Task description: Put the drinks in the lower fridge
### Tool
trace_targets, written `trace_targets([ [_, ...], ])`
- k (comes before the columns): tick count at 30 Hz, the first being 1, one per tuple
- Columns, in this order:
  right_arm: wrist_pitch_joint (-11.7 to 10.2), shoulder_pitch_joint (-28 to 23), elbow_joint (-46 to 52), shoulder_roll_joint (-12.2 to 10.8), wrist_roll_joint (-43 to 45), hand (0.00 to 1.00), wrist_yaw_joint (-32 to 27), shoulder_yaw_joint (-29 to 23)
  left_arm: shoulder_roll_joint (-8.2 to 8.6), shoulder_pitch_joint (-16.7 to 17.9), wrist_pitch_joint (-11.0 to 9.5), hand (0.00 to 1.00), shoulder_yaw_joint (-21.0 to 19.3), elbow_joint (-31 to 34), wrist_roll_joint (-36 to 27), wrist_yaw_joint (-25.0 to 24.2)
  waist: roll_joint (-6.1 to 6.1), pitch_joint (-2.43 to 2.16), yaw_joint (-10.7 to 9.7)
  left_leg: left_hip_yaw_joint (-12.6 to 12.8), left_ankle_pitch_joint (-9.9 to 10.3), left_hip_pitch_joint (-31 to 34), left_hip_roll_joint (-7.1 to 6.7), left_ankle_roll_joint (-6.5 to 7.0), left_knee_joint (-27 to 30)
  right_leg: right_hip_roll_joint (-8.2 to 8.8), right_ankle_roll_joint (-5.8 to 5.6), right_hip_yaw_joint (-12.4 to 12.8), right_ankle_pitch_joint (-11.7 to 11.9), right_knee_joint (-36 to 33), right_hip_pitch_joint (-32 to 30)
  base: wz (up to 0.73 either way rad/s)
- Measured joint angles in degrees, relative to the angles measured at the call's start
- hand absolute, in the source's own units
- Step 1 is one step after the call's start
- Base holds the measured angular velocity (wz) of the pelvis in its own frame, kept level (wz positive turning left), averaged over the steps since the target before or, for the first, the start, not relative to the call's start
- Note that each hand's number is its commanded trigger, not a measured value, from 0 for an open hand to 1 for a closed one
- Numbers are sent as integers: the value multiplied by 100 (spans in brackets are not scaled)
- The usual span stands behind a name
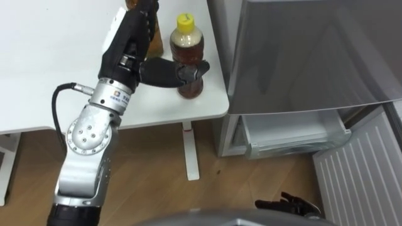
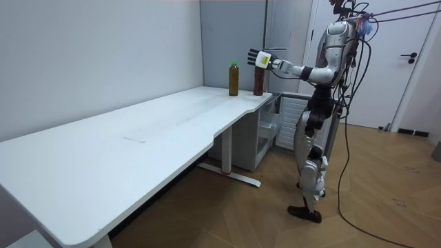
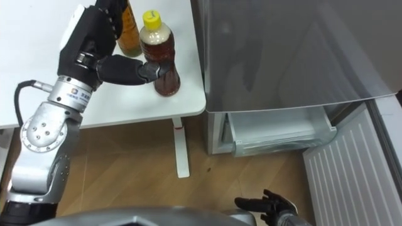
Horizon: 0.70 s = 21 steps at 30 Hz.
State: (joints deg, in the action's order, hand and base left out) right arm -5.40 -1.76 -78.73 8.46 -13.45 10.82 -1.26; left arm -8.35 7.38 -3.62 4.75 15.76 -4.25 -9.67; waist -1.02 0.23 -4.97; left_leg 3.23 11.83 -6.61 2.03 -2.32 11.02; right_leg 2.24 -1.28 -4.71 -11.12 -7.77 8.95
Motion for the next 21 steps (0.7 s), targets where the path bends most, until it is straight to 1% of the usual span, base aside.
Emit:
trace_targets([
  [12, 5, -1, 4, 11, 1, 0, -2, -5, -12, 1, 0, 0, 0, -87, 13, 7, 37, 0, 16, 79, 0, 3, 4, 0, -2, -1, 0, 66, -1, -7, -31, -2],
  [18, 5, 0, 6, 12, 1, 0, 3, -3, -12, 0, 2, 0, 0, -144, 11, 5, 35, -1, -3, 132, 0, 5, 10, 0, -9, -2, 0, 90, 0, -28, -55, -1],
  [21, 18, 2, 17, 12, 0, 0, 26, -2, -12, 0, 44, 0, 0, -200, 10, 3, 30, 0, -16, 137, 0, 5, 10, 0, -15, -1, 0, 89, -1, -28, -55, 0],
])
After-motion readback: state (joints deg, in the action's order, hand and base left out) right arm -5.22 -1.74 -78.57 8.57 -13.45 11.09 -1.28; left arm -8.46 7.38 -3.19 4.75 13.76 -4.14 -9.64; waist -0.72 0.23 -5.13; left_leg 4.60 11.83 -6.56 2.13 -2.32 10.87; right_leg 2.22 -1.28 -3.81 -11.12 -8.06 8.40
